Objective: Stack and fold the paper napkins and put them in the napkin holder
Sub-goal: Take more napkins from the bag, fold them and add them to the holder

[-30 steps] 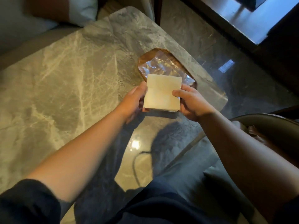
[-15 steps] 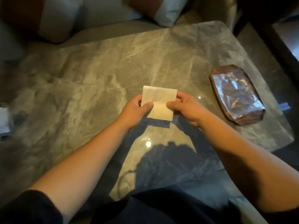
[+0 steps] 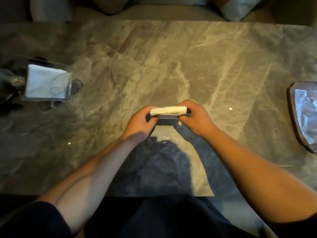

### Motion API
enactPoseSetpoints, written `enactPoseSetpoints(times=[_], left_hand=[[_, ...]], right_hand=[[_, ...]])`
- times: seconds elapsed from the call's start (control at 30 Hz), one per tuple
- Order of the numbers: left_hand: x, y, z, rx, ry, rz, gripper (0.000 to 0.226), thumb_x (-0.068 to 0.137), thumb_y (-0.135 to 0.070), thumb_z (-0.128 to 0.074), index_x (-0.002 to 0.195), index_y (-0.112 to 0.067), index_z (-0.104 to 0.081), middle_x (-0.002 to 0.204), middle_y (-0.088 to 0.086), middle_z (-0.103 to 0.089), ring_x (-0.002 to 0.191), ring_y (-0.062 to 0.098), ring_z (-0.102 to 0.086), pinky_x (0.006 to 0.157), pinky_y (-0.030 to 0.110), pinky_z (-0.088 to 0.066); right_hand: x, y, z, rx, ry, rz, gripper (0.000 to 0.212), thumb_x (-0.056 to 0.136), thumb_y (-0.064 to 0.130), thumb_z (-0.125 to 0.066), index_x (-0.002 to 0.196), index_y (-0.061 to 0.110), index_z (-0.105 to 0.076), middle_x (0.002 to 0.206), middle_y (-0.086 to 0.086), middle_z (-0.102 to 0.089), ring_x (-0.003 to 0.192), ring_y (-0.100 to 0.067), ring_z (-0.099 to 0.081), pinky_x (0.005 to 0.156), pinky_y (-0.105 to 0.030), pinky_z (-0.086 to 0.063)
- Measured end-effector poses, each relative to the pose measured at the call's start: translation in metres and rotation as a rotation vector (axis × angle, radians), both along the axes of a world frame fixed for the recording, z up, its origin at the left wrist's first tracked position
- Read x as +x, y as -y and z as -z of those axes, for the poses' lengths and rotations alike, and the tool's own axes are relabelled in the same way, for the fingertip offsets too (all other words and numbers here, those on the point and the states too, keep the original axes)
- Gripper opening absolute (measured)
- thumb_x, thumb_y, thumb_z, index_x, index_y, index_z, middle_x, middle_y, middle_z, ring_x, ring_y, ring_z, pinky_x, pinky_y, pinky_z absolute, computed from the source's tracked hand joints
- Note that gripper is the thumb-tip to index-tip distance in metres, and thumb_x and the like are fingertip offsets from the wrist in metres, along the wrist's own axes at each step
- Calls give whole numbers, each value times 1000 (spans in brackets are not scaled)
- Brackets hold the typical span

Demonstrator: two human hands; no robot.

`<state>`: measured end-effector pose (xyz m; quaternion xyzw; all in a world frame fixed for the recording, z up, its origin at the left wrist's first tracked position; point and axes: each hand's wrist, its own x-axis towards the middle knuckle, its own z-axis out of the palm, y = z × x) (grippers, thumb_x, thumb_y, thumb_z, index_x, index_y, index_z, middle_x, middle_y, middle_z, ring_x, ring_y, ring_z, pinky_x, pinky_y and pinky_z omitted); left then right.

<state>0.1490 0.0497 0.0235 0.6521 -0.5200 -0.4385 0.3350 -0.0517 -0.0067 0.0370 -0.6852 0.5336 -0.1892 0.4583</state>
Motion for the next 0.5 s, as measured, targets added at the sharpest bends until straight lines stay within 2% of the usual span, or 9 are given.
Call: enactPoseSetpoints(times=[0.13, 0.27, 0.37, 0.5], left_hand=[[21, -7, 11, 22, 46, -16, 22, 91, -16, -55, 110, -26, -62, 99, -8, -67, 93, 12, -64, 83, 27, -50], [28, -11, 23, 28, 91, -9, 25, 92, -15, -54, 116, -21, -59, 101, -7, -63, 95, 12, -60, 83, 20, -44], [29, -15, 31, 14, 83, 0, 29, 91, -15, -57, 119, -21, -58, 102, -7, -62, 95, 13, -60, 81, 16, -43], [30, -16, 33, 8, 64, 12, 29, 92, -19, -56, 121, -23, -57, 107, -8, -63, 98, 11, -60, 84, 21, -46]], right_hand=[[23, -10, 13, -18, 17, -5, 29, 78, -3, -64, 101, 14, -65, 95, 0, -65, 89, -18, -62, 79, -28, -49], [32, -12, 21, 13, -8, -9, 26, 82, 4, -64, 104, 18, -64, 95, 5, -64, 91, -13, -61, 79, -23, -46], [33, -13, 23, 40, -19, -21, 35, 83, 9, -67, 115, 20, -60, 101, 7, -63, 93, -10, -60, 83, -21, -47], [36, -14, 22, 33, -26, -19, 32, 82, 9, -67, 110, 23, -62, 100, 9, -65, 91, -12, -62, 83, -24, -49]])
